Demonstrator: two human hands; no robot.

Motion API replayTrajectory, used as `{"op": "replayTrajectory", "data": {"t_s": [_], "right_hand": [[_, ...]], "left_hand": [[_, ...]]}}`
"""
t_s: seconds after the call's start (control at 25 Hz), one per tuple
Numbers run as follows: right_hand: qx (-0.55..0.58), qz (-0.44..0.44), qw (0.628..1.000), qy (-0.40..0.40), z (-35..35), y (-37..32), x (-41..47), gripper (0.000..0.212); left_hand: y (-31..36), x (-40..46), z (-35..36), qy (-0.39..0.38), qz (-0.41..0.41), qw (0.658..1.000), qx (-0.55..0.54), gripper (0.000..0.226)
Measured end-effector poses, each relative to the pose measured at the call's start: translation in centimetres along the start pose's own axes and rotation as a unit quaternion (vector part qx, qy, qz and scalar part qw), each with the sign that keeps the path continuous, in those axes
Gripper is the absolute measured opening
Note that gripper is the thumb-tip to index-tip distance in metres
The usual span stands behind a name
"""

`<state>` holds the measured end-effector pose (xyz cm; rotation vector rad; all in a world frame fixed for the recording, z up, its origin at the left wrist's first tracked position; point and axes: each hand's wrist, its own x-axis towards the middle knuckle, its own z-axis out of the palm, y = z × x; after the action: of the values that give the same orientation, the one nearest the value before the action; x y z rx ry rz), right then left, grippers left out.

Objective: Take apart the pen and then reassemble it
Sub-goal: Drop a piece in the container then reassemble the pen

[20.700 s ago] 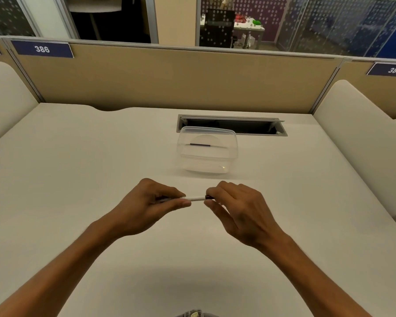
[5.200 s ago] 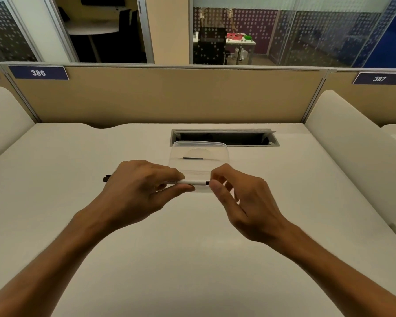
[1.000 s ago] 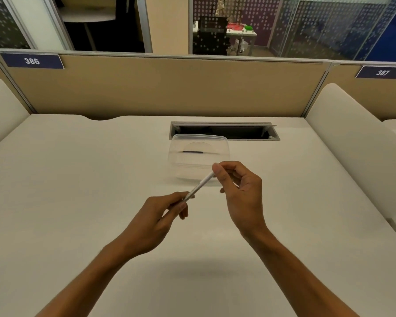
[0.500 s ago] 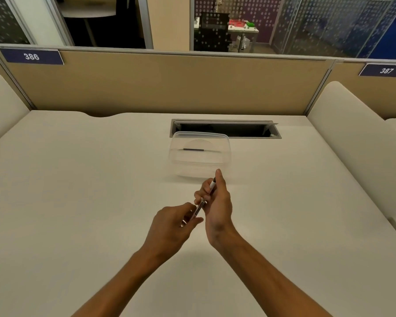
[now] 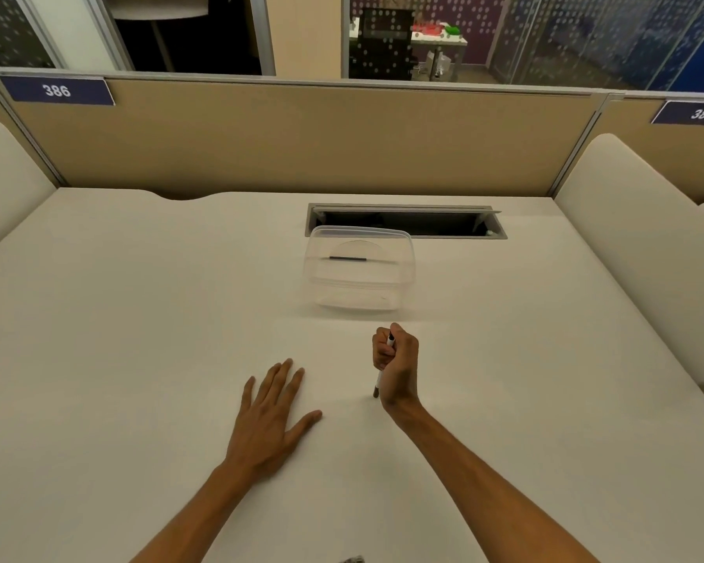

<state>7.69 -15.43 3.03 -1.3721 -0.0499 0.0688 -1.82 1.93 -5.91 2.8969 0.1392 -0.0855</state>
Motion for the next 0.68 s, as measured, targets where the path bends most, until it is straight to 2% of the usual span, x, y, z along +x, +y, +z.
{"op": "replayTrajectory", "data": {"t_s": [0.2, 0.4, 0.68], "right_hand": [[-0.057, -0.046, 0.997, -0.005, 0.1, 1.1, 0.0, 0.022], [-0.105, -0.079, 0.991, 0.013, 0.2, 1.9, 0.1, 0.034], [-0.115, -0.107, 0.988, 0.013, 0.9, 2.0, 0.2, 0.032]], "left_hand": [[-0.1, 0.1, 0.3, 0.008, 0.000, 1.000, -0.007, 0.075], [0.0, 0.2, 0.3, 0.008, -0.001, 1.000, -0.006, 0.075], [-0.2, 0.1, 0.5, 0.007, -0.006, 1.000, -0.006, 0.074]]}}
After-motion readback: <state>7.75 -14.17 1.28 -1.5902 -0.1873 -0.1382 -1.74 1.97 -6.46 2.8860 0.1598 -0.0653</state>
